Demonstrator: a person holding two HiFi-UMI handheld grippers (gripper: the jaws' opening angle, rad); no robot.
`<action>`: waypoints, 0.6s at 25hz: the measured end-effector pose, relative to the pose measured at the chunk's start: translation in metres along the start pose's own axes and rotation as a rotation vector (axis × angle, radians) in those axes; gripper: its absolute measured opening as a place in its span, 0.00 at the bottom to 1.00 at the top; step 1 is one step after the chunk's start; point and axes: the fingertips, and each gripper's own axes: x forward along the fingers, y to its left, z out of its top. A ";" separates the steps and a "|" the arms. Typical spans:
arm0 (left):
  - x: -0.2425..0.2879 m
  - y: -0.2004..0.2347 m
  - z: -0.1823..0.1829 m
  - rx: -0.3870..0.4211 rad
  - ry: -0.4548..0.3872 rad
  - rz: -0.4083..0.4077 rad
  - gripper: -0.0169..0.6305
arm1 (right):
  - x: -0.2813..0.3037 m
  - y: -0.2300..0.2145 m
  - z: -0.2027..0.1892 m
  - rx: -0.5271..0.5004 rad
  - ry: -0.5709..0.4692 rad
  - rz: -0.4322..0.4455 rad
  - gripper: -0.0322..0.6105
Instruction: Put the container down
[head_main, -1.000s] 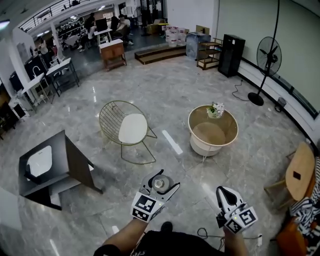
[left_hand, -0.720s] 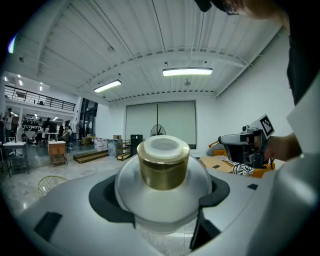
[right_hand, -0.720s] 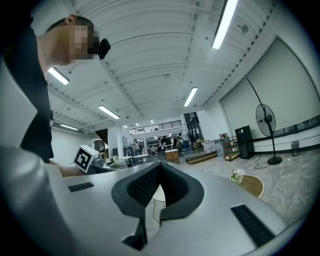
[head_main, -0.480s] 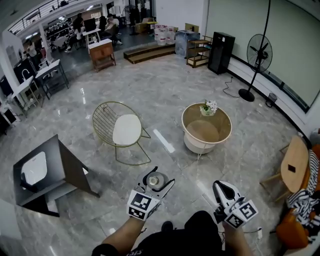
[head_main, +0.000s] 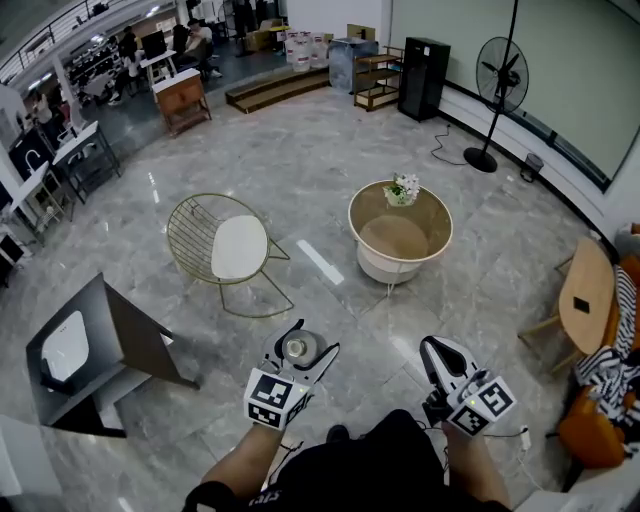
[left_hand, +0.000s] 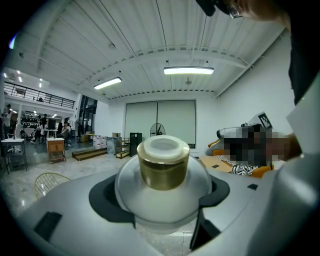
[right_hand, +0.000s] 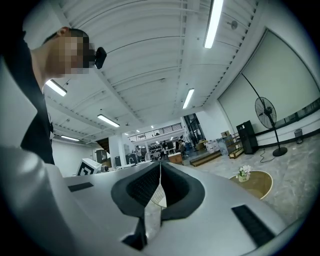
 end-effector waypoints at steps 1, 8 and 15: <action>0.006 -0.001 0.000 -0.001 0.006 0.000 0.56 | -0.003 -0.006 -0.001 0.011 -0.001 -0.006 0.09; 0.075 -0.025 0.006 0.000 0.043 -0.039 0.56 | -0.032 -0.075 0.004 0.079 -0.020 -0.062 0.08; 0.171 -0.073 0.042 0.013 0.008 -0.084 0.56 | -0.059 -0.171 0.025 0.114 -0.023 -0.068 0.08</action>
